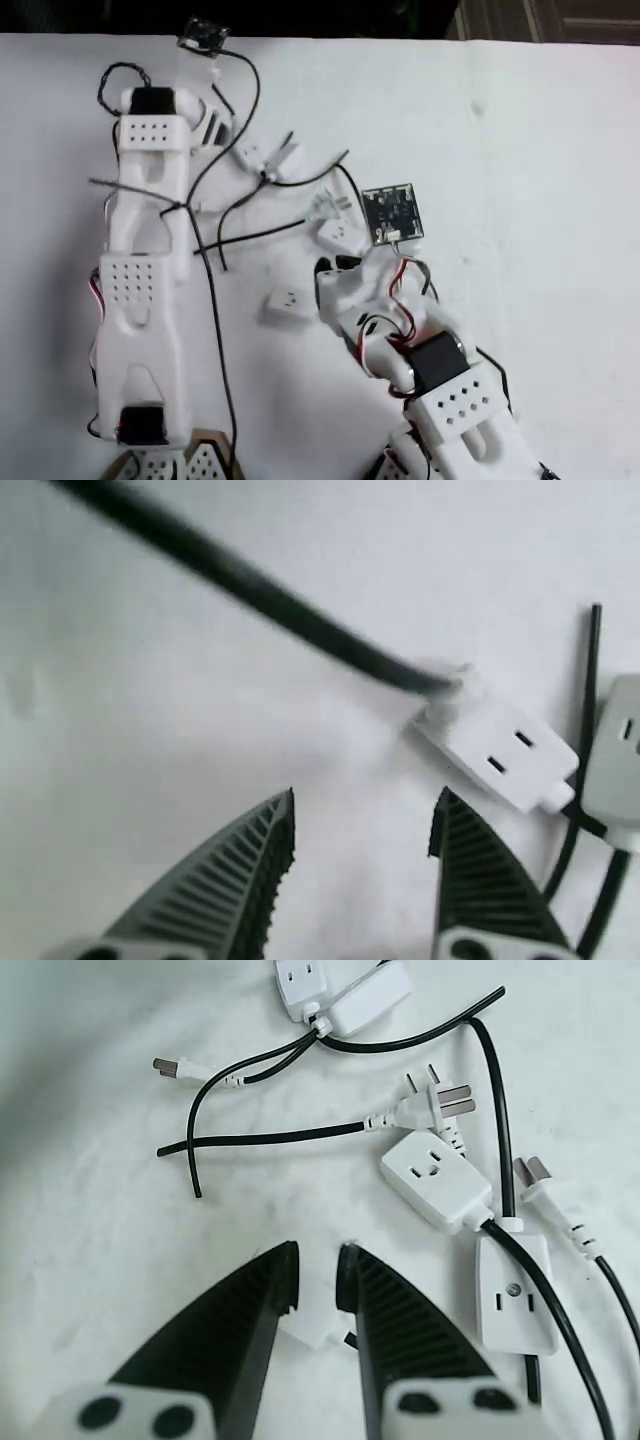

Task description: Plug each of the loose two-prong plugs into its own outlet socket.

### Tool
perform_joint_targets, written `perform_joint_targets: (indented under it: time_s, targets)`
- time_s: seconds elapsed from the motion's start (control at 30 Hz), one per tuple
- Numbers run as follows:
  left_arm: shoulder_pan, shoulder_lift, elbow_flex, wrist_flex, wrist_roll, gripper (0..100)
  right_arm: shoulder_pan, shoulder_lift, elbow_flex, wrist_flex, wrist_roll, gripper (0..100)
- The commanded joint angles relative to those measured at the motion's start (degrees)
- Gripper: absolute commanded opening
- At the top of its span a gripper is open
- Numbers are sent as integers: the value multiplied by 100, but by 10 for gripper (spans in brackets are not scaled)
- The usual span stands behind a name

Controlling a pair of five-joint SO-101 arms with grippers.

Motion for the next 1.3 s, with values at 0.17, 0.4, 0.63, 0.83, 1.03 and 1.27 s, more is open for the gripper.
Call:
perform_joint_targets:
  time_s: [0.17,0.4,0.63,0.83,1.03,1.27]
  targets:
    - [549,-75,-2040,1987,-316,231,75,-66,-53,-119,9,70]
    - [945,-66,-1758,1960,-360,233,462,-110,-97,-119,18,70]
    - [1402,-66,-1116,1679,-800,234,1024,-92,-308,-119,18,70]
    - [1402,-66,88,492,-818,234,1385,-66,-396,-119,18,70]
    - [1516,-66,510,220,-826,234,1367,-66,-396,-119,18,70]
    - [1640,171,519,-352,-800,231,1367,-66,-396,-119,18,69]
